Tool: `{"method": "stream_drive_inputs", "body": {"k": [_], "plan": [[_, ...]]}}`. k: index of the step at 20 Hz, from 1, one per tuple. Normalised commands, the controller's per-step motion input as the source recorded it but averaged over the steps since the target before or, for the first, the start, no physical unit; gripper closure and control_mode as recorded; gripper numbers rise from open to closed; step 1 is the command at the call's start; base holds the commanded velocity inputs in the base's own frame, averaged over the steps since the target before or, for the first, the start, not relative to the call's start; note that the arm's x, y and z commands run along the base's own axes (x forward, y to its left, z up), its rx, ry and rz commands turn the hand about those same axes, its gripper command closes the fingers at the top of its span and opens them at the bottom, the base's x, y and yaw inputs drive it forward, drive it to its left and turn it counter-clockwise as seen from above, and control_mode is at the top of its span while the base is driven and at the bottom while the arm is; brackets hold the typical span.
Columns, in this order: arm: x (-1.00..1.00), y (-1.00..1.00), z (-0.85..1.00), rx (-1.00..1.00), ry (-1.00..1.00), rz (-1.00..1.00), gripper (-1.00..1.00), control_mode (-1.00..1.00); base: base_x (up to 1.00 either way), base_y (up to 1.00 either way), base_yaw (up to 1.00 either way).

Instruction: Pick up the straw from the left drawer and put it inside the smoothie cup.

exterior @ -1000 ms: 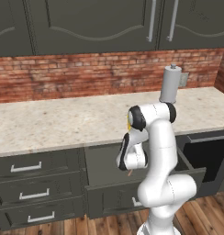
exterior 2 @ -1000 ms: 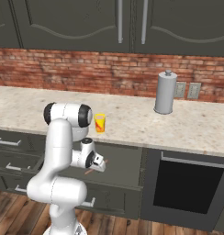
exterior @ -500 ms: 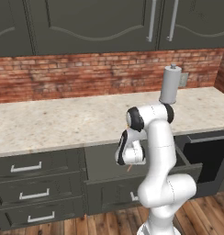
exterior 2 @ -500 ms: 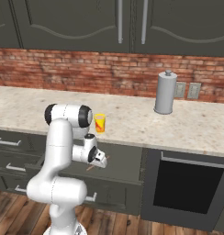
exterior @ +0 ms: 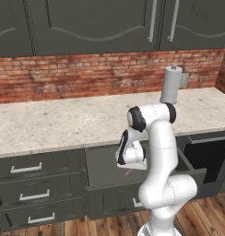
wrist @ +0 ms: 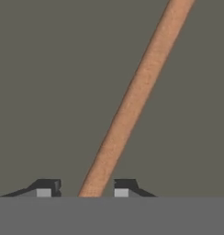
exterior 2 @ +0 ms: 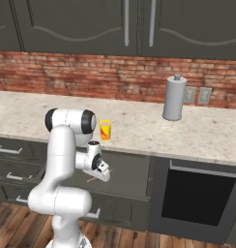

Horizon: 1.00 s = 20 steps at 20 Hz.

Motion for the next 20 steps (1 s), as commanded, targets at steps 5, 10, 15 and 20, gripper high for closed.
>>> {"method": "stream_drive_inputs", "body": {"k": [5, 10, 15, 20], "plan": [[-0.62, -0.21, -0.11, 0.0, -0.04, -0.15, 1.0, -1.0, 0.0, 0.0, 0.0], [-0.3, -0.05, 0.15, 0.01, -0.32, -0.04, 1.0, -1.0, 0.0, 0.0, 0.0], [-0.11, 0.0, 0.88, 0.01, -0.16, -0.02, 1.0, -1.0, 0.0, 0.0, 0.0], [-0.09, -0.01, 1.0, 0.0, -0.01, 0.0, 1.0, -1.0, 0.0, 0.0, 0.0]]}}
